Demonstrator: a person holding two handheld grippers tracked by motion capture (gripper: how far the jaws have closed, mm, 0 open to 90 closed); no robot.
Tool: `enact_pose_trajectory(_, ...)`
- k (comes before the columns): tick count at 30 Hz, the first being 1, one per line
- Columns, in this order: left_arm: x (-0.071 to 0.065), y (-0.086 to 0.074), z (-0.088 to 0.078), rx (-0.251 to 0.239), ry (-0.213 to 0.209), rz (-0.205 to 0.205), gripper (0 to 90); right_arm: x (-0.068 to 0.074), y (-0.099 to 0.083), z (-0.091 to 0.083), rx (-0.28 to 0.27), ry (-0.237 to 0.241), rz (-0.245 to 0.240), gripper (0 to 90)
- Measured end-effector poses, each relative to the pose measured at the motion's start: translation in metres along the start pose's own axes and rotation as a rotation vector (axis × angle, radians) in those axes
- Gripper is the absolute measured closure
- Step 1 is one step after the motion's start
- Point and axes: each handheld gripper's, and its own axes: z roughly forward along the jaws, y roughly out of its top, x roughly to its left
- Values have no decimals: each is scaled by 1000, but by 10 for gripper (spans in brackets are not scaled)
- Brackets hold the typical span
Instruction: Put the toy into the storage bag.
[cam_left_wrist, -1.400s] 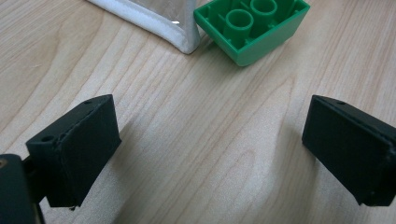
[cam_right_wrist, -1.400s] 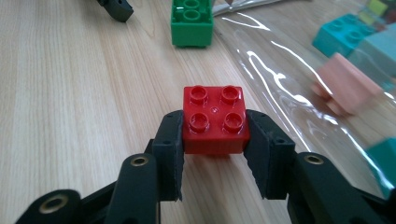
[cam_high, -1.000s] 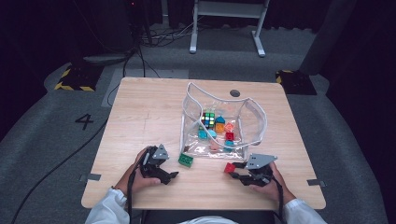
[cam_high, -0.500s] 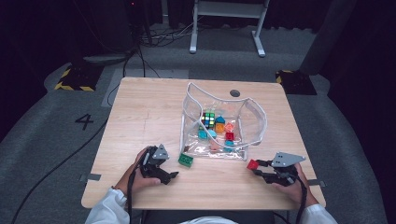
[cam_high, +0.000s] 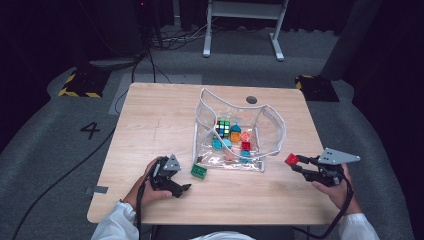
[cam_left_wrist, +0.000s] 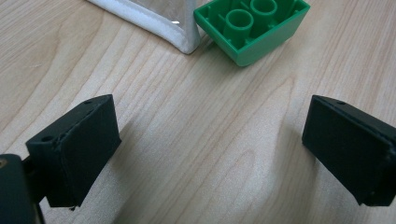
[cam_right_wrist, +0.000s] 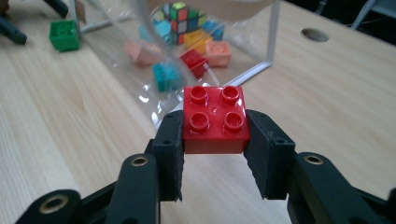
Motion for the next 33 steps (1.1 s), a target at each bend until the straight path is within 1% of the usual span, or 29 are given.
enact_pose_trajectory(1,0,0,0,0,0,0,41,-4,5,-3,-9,-10,-7,594)
enact_pose_trajectory(5,0,0,0,0,-1,0,40,-13,19,-9,-35,-21,2,594)
enact_pose_trajectory(7,0,0,0,0,-1,0,41,-17,26,-10,-39,-36,-8,594)
enact_pose_trajectory(11,0,0,0,0,0,0,41,-24,41,-13,-47,-44,-22,594)
enact_pose_trajectory(13,0,0,0,0,0,0,41,-26,49,-13,-50,-56,-31,594)
enact_pose_trajectory(15,0,0,0,0,0,0,41,-28,57,-13,-59,-56,-30,594)
enact_pose_trajectory(16,0,0,0,0,0,0,41,-29,61,-14,-57,-61,-46,594)
enact_pose_trajectory(19,0,0,0,-2,1,0,40,-31,73,-13,-56,-73,-62,594)
enact_pose_trajectory(21,0,0,0,0,1,0,41,-33,79,-14,-54,-80,-64,594)
enact_pose_trajectory(24,0,0,0,0,-1,-1,41,-35,88,-14,-65,-79,-55,594)
enact_pose_trajectory(25,0,0,0,0,0,0,40,-36,91,-13,-69,-86,-62,594)
enact_pose_trajectory(29,0,0,0,0,0,0,40,-39,103,-12,-77,-87,-76,594)
enact_pose_trajectory(31,0,0,0,0,0,0,40,-40,109,-10,-76,-81,-68,594)
enact_pose_trajectory(33,0,0,0,0,0,0,41,-41,117,-7,-81,-71,-81,594)
